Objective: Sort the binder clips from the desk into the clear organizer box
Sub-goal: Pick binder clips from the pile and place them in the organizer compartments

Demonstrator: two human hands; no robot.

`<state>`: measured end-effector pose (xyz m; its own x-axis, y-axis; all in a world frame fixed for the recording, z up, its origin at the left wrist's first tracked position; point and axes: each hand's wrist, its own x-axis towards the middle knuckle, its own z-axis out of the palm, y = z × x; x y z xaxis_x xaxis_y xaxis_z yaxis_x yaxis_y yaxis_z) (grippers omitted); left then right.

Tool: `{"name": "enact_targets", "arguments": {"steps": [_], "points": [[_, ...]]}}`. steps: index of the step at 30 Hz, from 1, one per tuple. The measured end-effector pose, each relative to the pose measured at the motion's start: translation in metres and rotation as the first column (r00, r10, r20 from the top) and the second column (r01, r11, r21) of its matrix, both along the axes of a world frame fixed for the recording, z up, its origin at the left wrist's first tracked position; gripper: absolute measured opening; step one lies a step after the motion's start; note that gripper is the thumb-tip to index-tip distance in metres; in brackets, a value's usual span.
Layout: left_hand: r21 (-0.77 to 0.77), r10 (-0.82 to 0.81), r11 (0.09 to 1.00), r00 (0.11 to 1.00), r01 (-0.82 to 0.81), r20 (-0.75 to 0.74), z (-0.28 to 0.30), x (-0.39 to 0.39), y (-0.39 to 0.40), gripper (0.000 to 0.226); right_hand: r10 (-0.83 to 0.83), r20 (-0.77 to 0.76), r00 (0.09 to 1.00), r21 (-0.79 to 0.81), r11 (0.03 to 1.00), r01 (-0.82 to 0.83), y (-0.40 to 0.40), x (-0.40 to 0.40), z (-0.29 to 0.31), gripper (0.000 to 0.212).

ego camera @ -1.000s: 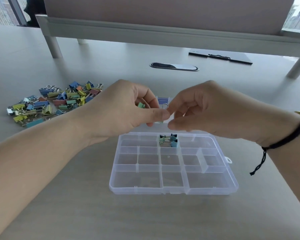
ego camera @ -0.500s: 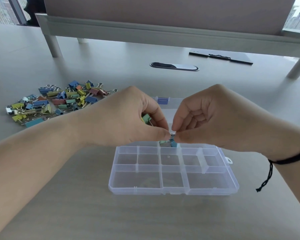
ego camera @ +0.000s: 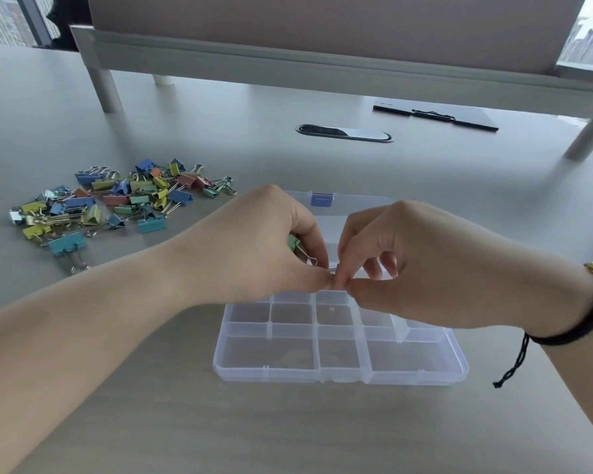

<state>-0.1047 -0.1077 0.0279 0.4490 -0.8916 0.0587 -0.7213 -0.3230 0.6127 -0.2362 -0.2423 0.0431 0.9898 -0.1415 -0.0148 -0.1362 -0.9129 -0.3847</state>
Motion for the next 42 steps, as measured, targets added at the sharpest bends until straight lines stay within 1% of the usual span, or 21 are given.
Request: {"name": "enact_targets", "arguments": {"steps": [3,7,9,11,13,15,17,18,21,25,28,31,34,38,42], "points": [[0.014,0.013,1.000,1.000,-0.012,-0.017,0.000,0.000,0.000,0.017,0.026,-0.038,0.999,-0.037,0.999,-0.027,0.001,-0.002,0.000,0.014],[0.057,0.005,0.998,1.000,-0.005,0.003,0.002,0.001,0.001,0.017,0.032,-0.074,0.997,-0.045,0.998,-0.036,-0.001,-0.003,0.003,0.021],[0.065,0.007,0.998,1.000,-0.007,0.005,0.003,0.003,0.001,0.017,0.046,-0.081,0.996,-0.030,0.998,-0.048,-0.001,-0.003,0.003,0.024],[0.029,0.040,0.999,0.999,-0.040,0.001,0.004,0.004,0.002,0.015,0.051,-0.061,0.997,0.016,0.999,-0.050,-0.001,-0.002,0.003,0.024],[-0.050,0.087,0.995,0.992,-0.092,-0.089,0.004,0.005,0.000,0.013,0.054,-0.027,0.998,0.057,0.997,-0.053,-0.002,-0.002,0.003,0.025],[-0.106,0.108,0.984,0.957,-0.141,-0.270,0.005,0.006,0.000,0.011,0.056,0.026,0.998,0.068,0.996,-0.058,-0.004,-0.002,0.004,0.025],[-0.109,0.096,0.981,0.887,-0.162,-0.452,0.007,0.008,0.000,0.012,0.022,0.106,0.994,0.094,0.995,-0.032,-0.007,0.000,0.004,0.021],[-0.102,0.085,0.982,0.851,-0.161,-0.518,0.007,0.008,0.000,0.015,-0.003,0.152,0.988,0.113,0.994,-0.014,-0.008,0.000,0.004,0.018],[-0.088,0.049,0.987,0.783,-0.131,-0.620,0.009,0.007,-0.001,0.022,-0.063,0.265,0.962,0.155,0.988,0.023,-0.009,0.004,0.000,0.013],[-0.132,-0.003,0.986,0.789,-0.099,-0.614,0.009,0.003,-0.001,0.015,-0.082,0.332,0.940,0.216,0.976,0.009,-0.006,0.006,-0.006,0.010],[-0.173,-0.044,0.982,0.790,-0.079,-0.611,0.008,0.002,0.000,0.016,-0.080,0.342,0.936,0.295,0.955,-0.026,-0.004,0.007,-0.006,0.012],[-0.200,-0.047,0.975,0.798,-0.093,-0.600,0.007,0.003,0.000,0.011,-0.109,0.365,0.925,0.381,0.924,-0.041,-0.006,0.007,-0.004,0.014],[-0.209,-0.069,0.975,0.801,-0.072,-0.595,0.007,0.002,0.000,0.009,-0.120,0.349,0.929,0.448,0.892,-0.053,-0.007,0.006,-0.003,0.014],[-0.199,-0.078,0.978,0.767,-0.066,-0.636,0.008,0.001,0.000,0.014,-0.142,0.371,0.918,0.500,0.863,-0.069,-0.005,0.007,-0.003,0.016],[-0.185,-0.105,0.982,0.739,-0.027,-0.665,0.009,0.002,0.001,0.022,-0.172,0.391,0.904,0.539,0.839,-0.073,-0.005,0.009,-0.004,0.019]]}}
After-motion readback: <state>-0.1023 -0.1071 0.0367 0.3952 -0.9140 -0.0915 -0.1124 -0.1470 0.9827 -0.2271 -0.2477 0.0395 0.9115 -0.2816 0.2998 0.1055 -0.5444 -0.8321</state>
